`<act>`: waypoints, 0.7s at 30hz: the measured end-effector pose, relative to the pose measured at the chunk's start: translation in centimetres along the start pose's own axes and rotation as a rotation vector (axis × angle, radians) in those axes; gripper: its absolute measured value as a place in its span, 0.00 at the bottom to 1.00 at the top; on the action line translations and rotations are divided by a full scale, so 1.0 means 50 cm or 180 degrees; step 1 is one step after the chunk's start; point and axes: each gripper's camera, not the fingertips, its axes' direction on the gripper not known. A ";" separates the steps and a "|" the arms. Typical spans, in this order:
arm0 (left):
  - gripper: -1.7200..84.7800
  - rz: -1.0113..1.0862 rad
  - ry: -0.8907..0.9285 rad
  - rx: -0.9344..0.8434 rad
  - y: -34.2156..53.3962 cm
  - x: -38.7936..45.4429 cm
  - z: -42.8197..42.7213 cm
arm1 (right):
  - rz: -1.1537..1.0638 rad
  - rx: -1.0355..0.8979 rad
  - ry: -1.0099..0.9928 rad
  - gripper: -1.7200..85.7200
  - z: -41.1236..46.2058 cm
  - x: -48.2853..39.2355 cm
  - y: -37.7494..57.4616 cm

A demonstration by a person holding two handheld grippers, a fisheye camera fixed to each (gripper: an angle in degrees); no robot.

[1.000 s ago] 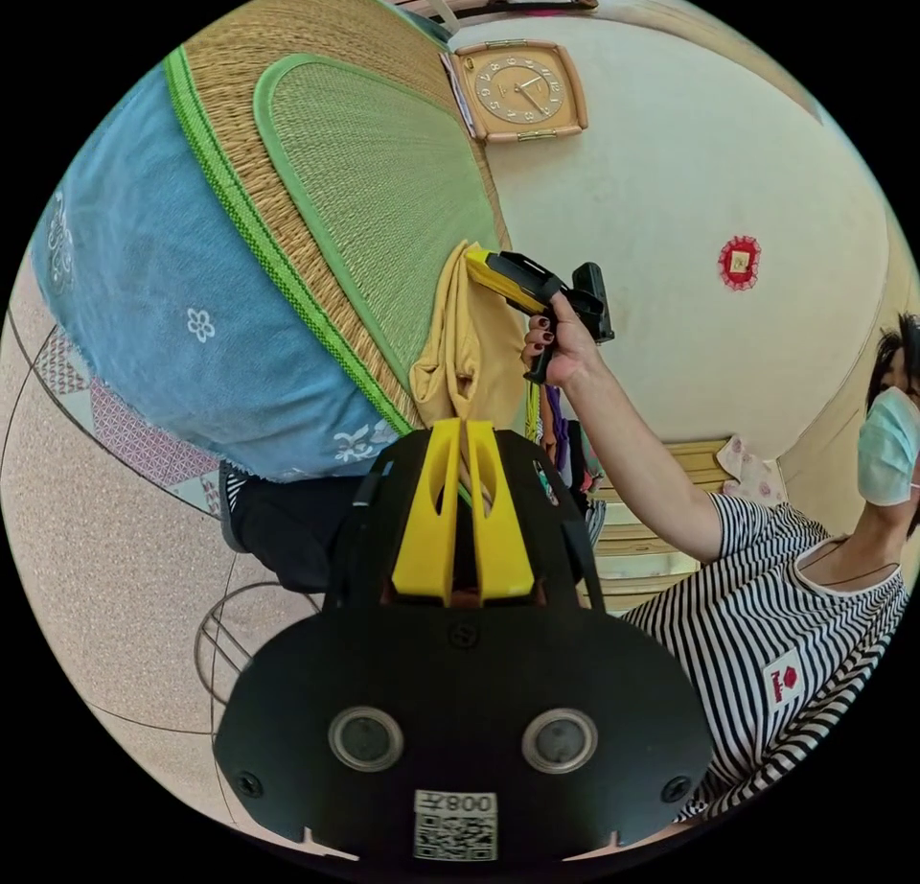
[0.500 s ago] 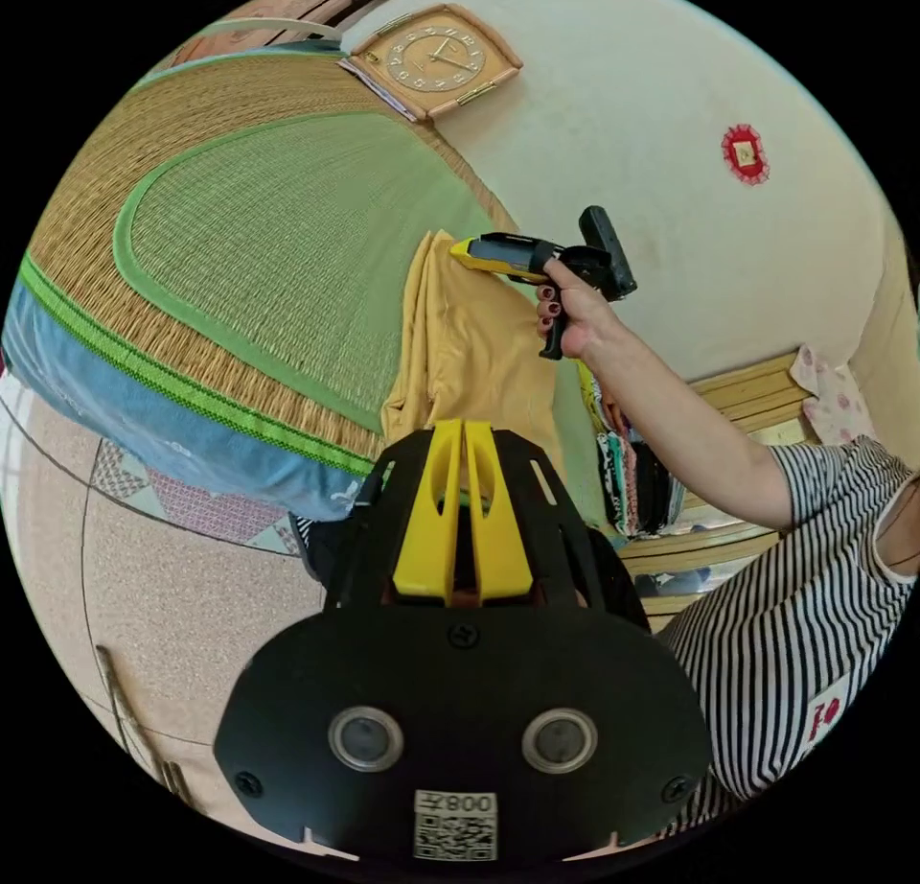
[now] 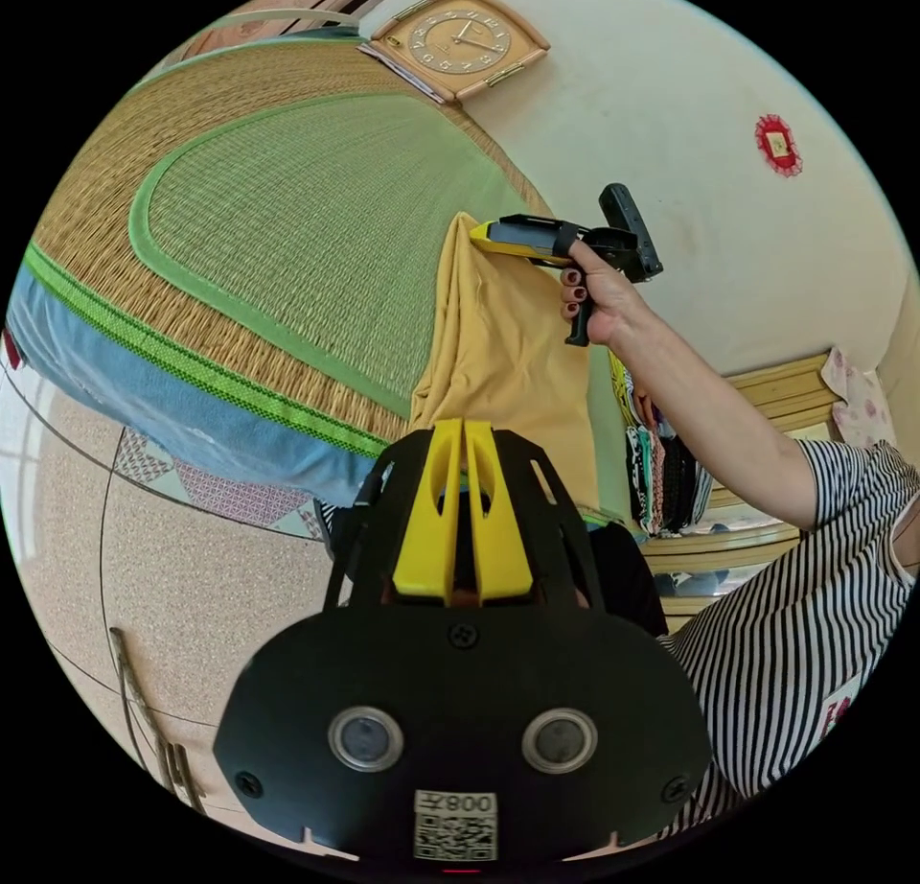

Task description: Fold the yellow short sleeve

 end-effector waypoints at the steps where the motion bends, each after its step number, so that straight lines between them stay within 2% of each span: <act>1: 0.05 0.0000 -0.0006 0.0029 0.003 0.002 -0.009 | -0.0008 0.0043 0.0023 0.02 -0.010 0.003 0.010; 6: 0.10 -0.0095 0.0000 0.0117 0.031 -0.015 -0.066 | 0.0085 0.0277 -0.0209 0.03 -0.061 0.042 0.082; 12: 0.13 -0.0248 0.0261 0.0084 0.027 -0.044 -0.066 | 0.0184 0.0393 -0.0953 0.05 -0.083 0.100 0.234; 16: 0.12 -0.0342 0.0357 -0.0031 0.012 -0.059 -0.051 | 0.0316 0.0286 -0.1230 0.07 -0.073 0.125 0.352; 21: 0.06 -0.0433 0.0468 -0.0035 -0.001 -0.072 -0.060 | 0.0498 0.0095 -0.1480 0.10 -0.041 0.151 0.452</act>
